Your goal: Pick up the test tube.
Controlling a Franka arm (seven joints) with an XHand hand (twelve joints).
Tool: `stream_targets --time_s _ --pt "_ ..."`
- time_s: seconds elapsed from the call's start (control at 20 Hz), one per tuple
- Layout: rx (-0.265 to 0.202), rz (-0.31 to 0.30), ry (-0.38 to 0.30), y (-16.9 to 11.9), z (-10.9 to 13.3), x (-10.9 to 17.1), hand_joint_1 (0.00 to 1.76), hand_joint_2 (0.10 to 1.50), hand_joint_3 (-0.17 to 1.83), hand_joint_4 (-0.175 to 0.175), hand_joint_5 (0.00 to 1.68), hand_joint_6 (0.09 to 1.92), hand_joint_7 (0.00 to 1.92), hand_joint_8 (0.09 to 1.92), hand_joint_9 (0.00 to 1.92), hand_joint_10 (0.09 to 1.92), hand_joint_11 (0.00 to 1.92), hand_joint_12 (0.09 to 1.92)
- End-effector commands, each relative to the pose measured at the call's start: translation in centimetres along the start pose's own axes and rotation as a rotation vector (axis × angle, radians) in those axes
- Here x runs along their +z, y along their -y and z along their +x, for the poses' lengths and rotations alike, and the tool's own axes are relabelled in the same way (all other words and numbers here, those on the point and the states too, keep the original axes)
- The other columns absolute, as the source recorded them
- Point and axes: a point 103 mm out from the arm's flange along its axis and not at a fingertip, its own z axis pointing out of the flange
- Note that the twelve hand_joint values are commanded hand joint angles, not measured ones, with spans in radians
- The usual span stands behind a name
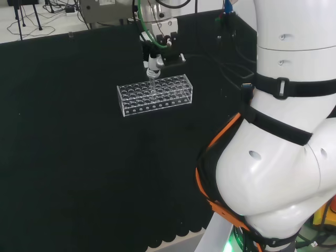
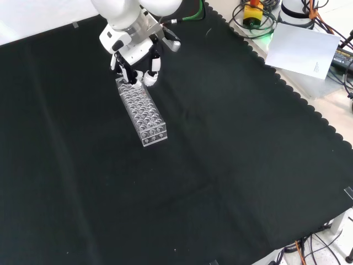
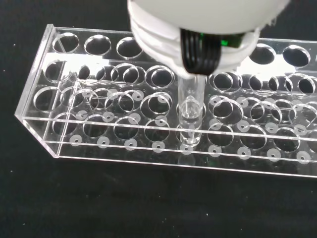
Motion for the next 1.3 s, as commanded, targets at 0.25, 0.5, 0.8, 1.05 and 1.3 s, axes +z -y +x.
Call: stream_targets --time_s 0.25,0.5,0.8,1.05,1.3 --pt "0.013 -0.017 -0.013 1.6 -0.7 -1.0 1.43 0.60 0.65 -0.175 1.37 0.45 1.46 0.59 1.49 0.09 0.74 1.20" --pt "0.009 -0.040 -0.016 2.8 -0.5 -2.3 1.43 0.59 0.66 -0.175 1.37 0.45 1.46 0.59 1.49 0.09 0.74 1.20" --pt "0.008 -0.049 -0.028 2.9 -0.5 -4.1 1.43 0.59 0.66 -0.175 1.37 0.45 1.46 0.59 1.49 0.09 0.74 1.20" --pt "0.003 -0.063 -0.031 2.9 -0.6 -4.7 1.43 0.59 0.67 -0.175 1.37 0.44 1.46 0.59 1.49 0.09 0.74 1.20" --pt "-0.004 -0.072 -0.044 3.2 -0.3 -7.5 1.44 0.59 0.67 -0.175 1.38 0.44 1.47 0.59 1.49 0.09 0.74 1.20"
